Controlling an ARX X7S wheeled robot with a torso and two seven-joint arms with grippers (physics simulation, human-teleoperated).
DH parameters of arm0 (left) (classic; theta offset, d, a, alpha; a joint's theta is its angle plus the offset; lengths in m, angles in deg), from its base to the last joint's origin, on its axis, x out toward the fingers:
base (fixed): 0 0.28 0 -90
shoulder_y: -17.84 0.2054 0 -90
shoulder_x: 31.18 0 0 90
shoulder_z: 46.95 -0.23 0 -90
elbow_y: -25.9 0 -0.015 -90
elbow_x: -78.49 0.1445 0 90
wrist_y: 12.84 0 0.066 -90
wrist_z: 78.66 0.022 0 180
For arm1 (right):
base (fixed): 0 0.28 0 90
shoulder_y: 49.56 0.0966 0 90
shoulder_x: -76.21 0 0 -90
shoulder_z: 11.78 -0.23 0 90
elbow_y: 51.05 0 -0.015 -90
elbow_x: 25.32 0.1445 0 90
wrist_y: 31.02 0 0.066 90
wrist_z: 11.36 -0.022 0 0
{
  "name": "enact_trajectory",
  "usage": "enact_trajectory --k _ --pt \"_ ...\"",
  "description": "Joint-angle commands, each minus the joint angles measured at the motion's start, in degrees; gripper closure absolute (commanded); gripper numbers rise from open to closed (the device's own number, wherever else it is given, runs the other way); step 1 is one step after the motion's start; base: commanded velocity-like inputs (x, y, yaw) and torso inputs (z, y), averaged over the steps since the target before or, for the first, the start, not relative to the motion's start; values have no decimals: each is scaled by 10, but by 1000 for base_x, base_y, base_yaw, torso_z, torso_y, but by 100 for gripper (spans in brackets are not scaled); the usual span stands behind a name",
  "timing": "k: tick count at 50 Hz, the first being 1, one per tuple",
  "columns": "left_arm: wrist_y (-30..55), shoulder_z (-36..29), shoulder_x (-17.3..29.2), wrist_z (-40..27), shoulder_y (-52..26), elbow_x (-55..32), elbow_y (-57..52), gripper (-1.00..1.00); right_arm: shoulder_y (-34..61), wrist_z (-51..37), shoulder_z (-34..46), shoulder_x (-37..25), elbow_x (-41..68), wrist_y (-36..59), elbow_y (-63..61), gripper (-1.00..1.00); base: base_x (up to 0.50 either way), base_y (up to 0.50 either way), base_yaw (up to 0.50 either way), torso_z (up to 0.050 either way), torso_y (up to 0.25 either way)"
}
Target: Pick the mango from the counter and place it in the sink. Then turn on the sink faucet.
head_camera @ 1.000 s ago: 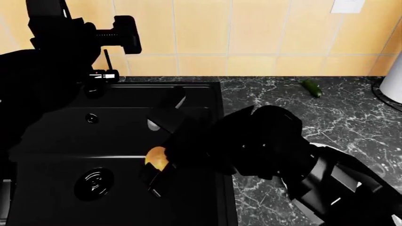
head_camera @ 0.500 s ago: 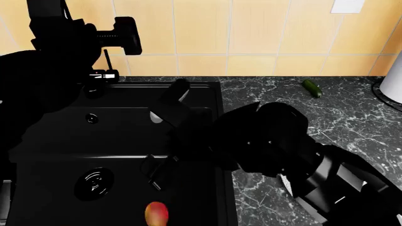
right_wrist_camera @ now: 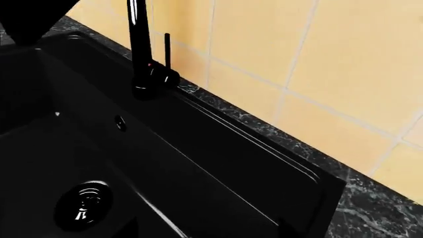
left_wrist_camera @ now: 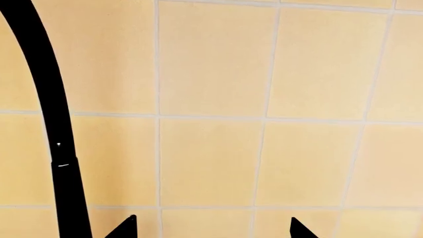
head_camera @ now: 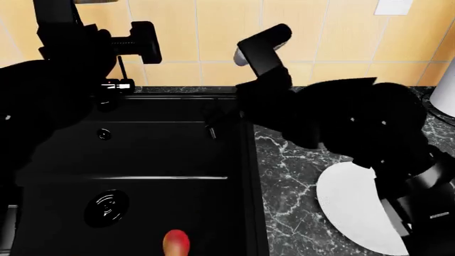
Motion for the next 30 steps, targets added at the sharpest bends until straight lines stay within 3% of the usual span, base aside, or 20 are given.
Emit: enact_trajectory --k 1,20,30 --pt "-38 -18 -11 28 2 41 35 -100 26 -53 -79 -44 28 -17 -1 -100 0 0 0 0 0" --pt "-135 -96 -34 82 -2 178 144 -100 28 -93 -137 -97 77 -16 -66 -100 0 0 0 0 0" --pt "-236 -105 -48 112 -7 236 211 -100 21 -110 -149 -110 98 -10 -92 -100 0 0 0 0 0"
